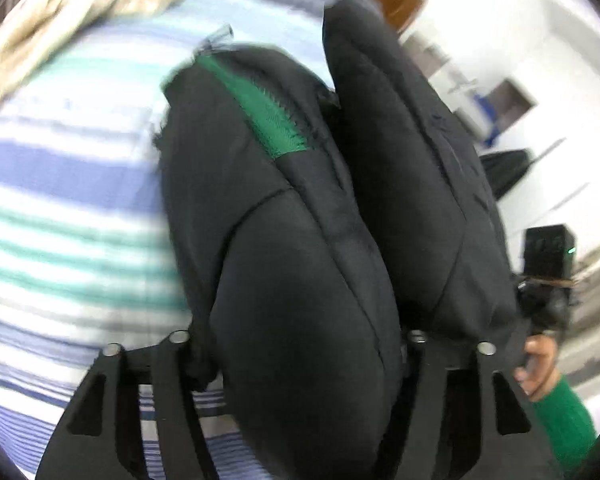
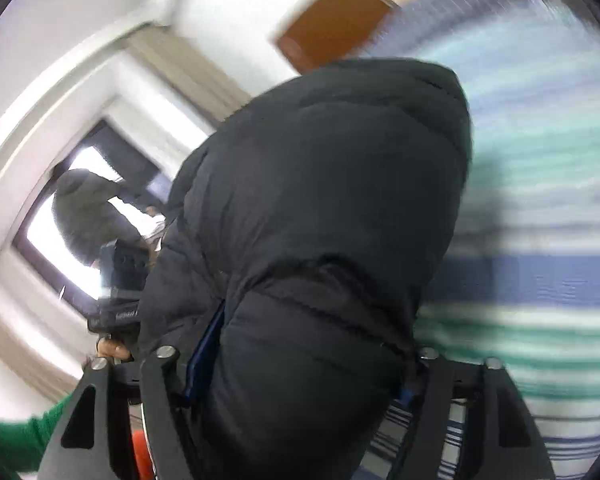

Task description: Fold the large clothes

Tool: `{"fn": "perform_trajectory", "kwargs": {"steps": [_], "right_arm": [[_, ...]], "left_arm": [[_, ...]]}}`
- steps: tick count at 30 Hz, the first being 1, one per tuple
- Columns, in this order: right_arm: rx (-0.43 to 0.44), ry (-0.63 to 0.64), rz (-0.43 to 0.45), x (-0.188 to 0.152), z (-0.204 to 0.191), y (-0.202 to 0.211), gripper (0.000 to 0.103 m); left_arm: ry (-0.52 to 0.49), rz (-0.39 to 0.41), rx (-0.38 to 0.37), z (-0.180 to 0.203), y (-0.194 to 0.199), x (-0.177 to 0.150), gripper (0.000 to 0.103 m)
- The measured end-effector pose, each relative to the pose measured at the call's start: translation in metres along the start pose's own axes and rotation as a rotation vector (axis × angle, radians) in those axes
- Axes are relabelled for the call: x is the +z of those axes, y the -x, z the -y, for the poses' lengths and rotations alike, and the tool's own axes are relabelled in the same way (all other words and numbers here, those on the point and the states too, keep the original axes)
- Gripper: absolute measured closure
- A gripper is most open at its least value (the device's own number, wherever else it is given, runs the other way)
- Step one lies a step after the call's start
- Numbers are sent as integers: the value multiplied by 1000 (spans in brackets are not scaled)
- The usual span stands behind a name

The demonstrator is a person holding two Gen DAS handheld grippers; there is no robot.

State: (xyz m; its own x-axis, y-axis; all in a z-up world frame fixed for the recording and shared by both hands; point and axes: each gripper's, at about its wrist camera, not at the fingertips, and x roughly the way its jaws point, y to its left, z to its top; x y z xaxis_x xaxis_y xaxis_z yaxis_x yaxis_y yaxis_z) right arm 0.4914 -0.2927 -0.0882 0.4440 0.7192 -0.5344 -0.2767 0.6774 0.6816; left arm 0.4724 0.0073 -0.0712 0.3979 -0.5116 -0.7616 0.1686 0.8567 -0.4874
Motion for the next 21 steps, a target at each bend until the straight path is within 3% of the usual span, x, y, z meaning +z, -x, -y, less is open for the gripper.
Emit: {"fn": "perform_trajectory", "kwargs": {"steps": [2,3,4,6,7,12,15,17,19,21], "right_arm": [[-9,-87,5,-14,20,2,18],[-41,-85,32,-22,18,12,13],[-87,-59,53,-28,12,23,13],[-216,39,91,-42,-12,48,13],[-301,104,113,-49,-30,60,13],[-700,353,231,-84,-112,105,13],[-829,416,393,-104,-149,133,13],[-904,360,505,-117,-172,144,13],[-901,315,466,-124,-181,146,13],[-794,256,396,-130,-185,150,13]], "left_arm": [[26,47,-31,-5,9,-16,29],[4,92,-10,-2,21,-24,25],[-26,132,42,2,32,-29,22],[-95,217,169,17,57,-42,4],[-132,273,245,30,74,-51,2],[-275,462,412,90,118,-86,0],[-311,479,496,120,129,-111,0],[-288,511,500,108,149,-139,0],[-255,521,476,122,153,-154,0],[-234,508,419,130,163,-160,0]]}}
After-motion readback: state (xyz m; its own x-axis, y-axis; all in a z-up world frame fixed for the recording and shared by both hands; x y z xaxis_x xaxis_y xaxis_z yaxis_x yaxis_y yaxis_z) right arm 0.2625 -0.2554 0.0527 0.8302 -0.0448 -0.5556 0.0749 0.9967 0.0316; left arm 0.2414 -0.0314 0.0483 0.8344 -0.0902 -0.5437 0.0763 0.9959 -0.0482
